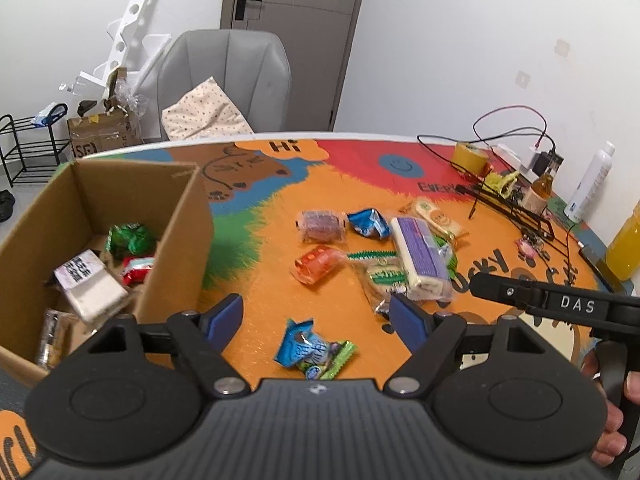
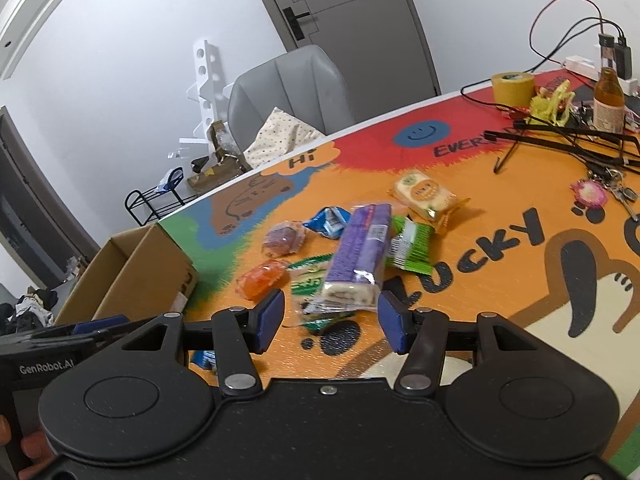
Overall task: Organize snacks
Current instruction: 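Move both grippers back toward the snacks on the table, then grasp the blue snack packet with the left gripper while the right grasps a green packet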
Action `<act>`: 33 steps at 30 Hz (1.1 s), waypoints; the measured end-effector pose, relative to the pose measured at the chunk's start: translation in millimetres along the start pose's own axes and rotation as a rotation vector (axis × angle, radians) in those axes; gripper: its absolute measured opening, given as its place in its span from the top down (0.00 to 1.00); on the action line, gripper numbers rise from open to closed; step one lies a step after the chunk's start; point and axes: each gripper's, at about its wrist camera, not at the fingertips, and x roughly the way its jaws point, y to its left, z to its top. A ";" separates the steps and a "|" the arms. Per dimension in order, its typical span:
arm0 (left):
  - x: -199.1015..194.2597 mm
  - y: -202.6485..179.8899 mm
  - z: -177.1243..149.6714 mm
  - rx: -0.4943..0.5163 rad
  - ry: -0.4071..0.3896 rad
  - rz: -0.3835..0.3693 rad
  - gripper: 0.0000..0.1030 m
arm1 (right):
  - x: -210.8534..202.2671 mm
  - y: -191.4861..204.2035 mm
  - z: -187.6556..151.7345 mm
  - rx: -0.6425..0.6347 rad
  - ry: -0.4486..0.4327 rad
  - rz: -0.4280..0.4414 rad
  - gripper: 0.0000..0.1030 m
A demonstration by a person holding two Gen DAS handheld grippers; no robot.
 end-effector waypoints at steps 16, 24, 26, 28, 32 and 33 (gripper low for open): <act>52.7 3.1 -28.0 0.002 0.121 0.015 0.24 | 24.3 -22.8 -9.1 0.035 0.052 -0.039 0.43; 71.6 4.6 -30.7 0.015 0.159 0.016 0.44 | 33.5 -32.2 -5.7 0.056 0.050 -0.061 0.42; 73.5 3.8 -30.3 0.026 0.154 0.025 0.55 | 35.8 -33.7 -4.1 0.056 0.050 -0.061 0.42; 75.2 5.4 -27.3 0.019 0.156 0.025 0.71 | 39.0 -34.8 -1.8 0.059 0.048 -0.061 0.42; 79.3 9.9 -21.0 0.001 0.156 0.022 0.75 | 45.6 -37.7 4.4 0.064 0.044 -0.065 0.42; 80.1 10.3 -19.6 -0.003 0.154 0.021 0.75 | 47.2 -38.8 5.9 0.067 0.043 -0.066 0.42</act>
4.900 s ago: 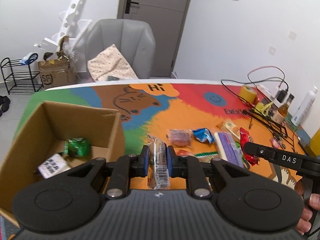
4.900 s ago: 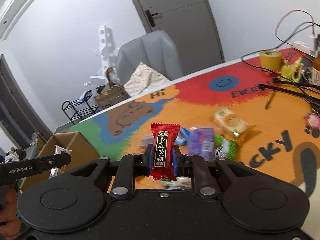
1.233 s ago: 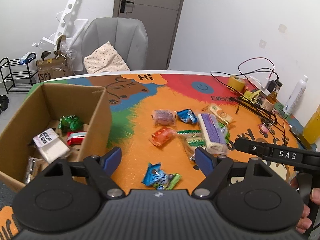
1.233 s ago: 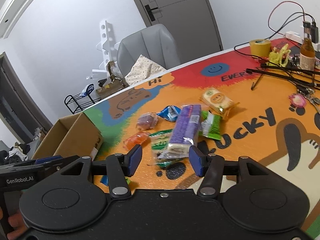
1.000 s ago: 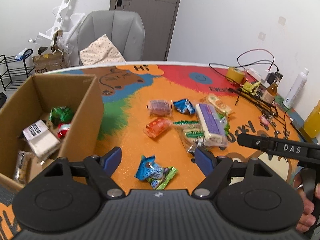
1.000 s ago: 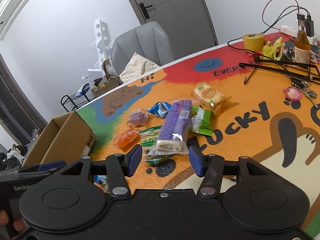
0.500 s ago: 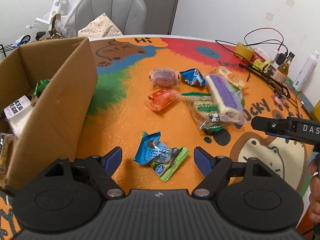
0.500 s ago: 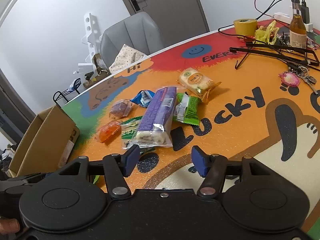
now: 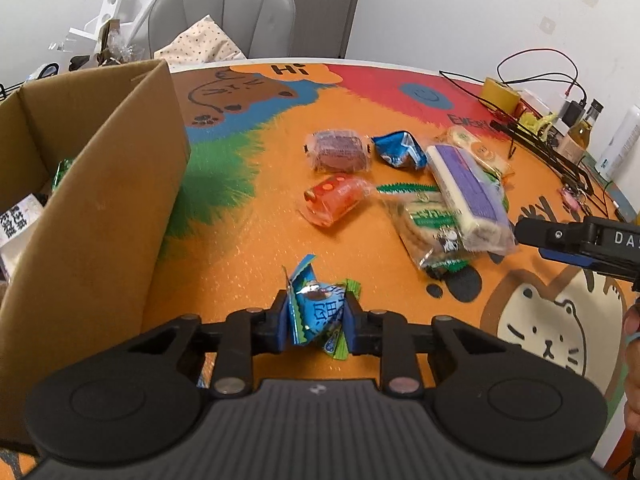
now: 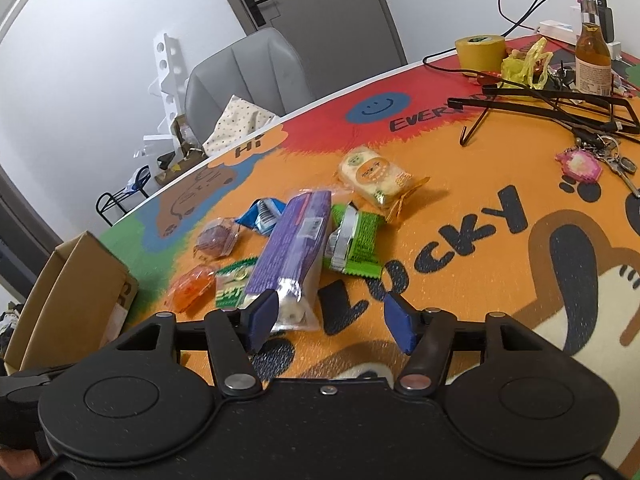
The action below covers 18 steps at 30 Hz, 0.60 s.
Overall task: Organize snacks
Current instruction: 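Grasp the blue snack packet with the left gripper while the right grasps a green packet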
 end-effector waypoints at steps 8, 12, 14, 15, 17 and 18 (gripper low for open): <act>0.0 1.8 19.2 -0.001 -0.025 0.003 0.75 | 13.3 -3.2 14.7 0.016 -0.008 -0.001 0.48; 1.8 2.2 27.9 0.000 -0.029 0.002 0.75 | 21.6 -5.6 23.5 0.033 -0.016 -0.015 0.52; 2.8 1.8 32.5 0.004 -0.032 -0.002 0.75 | 25.1 -7.9 28.0 0.046 -0.022 -0.025 0.53; 3.1 1.5 34.6 0.007 -0.033 -0.002 0.75 | 26.9 -8.8 29.8 0.052 -0.024 -0.029 0.53; 3.1 1.4 39.3 0.011 -0.038 0.001 0.75 | 31.5 -10.7 33.4 0.061 -0.024 -0.038 0.53; 3.0 1.4 41.4 0.012 -0.040 0.001 0.75 | 33.1 -10.9 34.4 0.063 -0.024 -0.040 0.53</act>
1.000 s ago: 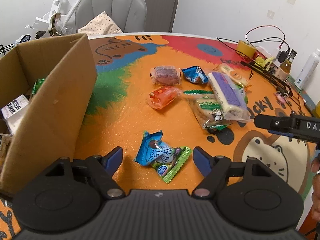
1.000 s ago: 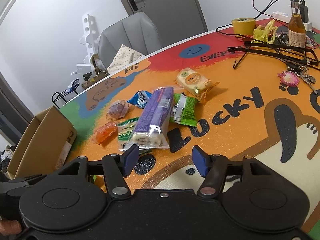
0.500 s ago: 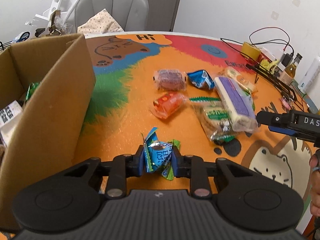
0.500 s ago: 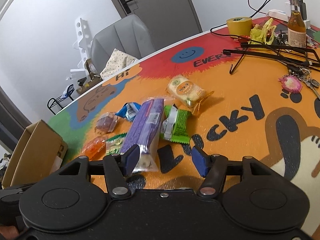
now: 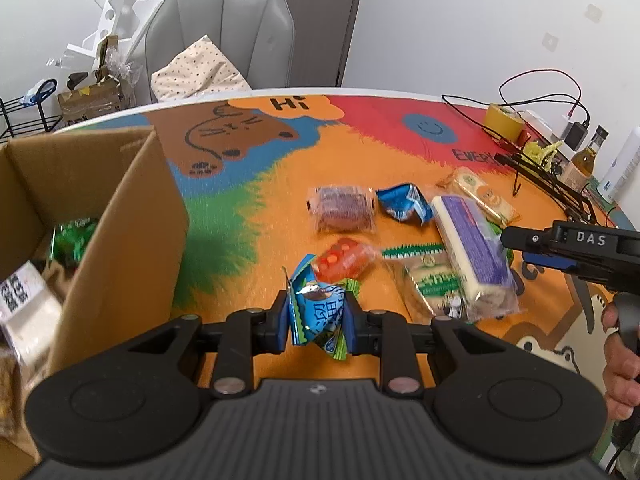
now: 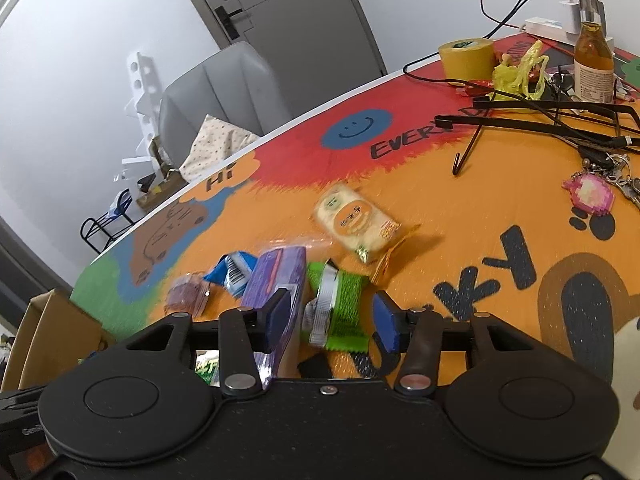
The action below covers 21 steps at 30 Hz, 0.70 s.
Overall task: Organize snacks
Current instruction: 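Grasp the blue snack packet with the left gripper while the right grasps a green packet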
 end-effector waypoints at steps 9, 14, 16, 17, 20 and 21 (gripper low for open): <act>7.1 3.3 11.4 -0.009 -0.005 -0.033 0.75 | 21.9 1.7 1.5 0.014 0.061 -0.024 0.71; 11.5 4.4 13.9 -0.011 0.007 -0.049 0.75 | 16.5 1.8 -0.4 0.015 0.064 -0.034 0.74; 11.3 4.4 15.4 -0.009 0.006 -0.052 0.75 | 12.6 0.6 -1.2 0.021 0.057 -0.036 0.74; 10.9 4.2 16.0 -0.009 0.004 -0.054 0.75 | 10.5 0.2 -1.0 0.023 0.051 -0.037 0.74; 8.9 2.9 17.3 -0.006 -0.002 -0.061 0.75 | 1.5 1.9 0.8 0.018 0.027 -0.047 0.74; 7.8 2.4 17.5 -0.005 -0.004 -0.064 0.75 | -2.5 3.4 1.6 0.014 0.016 -0.053 0.74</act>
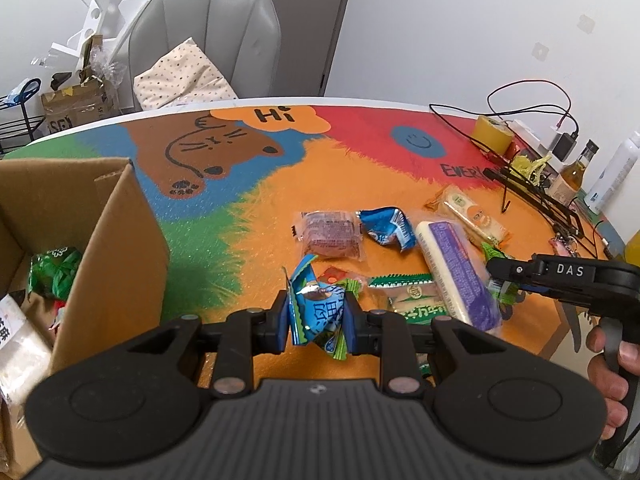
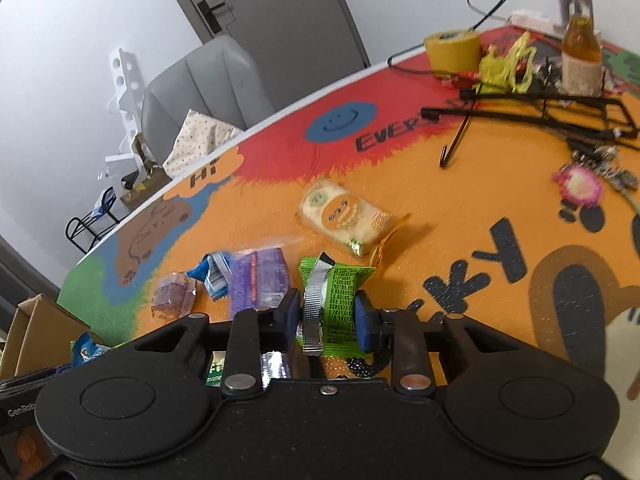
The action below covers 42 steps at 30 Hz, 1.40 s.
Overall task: Organize snacks
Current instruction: 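Carry the blue and green packets over the cardboard box with both grippers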
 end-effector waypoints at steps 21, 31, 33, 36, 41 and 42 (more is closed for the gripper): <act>-61.2 10.6 8.0 -0.009 -0.128 0.011 0.75 | -46.6 51.1 -2.3 -0.091 -0.109 0.050 0.74; -98.6 41.4 3.6 -0.051 -0.192 0.041 0.75 | -49.3 97.1 -9.3 -0.153 -0.114 0.127 0.74; -104.2 49.6 3.3 -0.065 -0.194 0.053 0.75 | -47.4 109.6 -10.6 -0.173 -0.106 0.143 0.74; -115.5 61.7 0.6 -0.080 -0.205 0.069 0.75 | -47.9 127.6 -14.0 -0.206 -0.100 0.167 0.74; -129.4 83.9 -9.7 -0.107 -0.206 0.094 0.75 | -47.5 154.6 -21.9 -0.246 -0.088 0.205 0.74; -130.8 88.4 -11.4 -0.113 -0.204 0.101 0.75 | -47.5 158.7 -23.4 -0.253 -0.085 0.211 0.74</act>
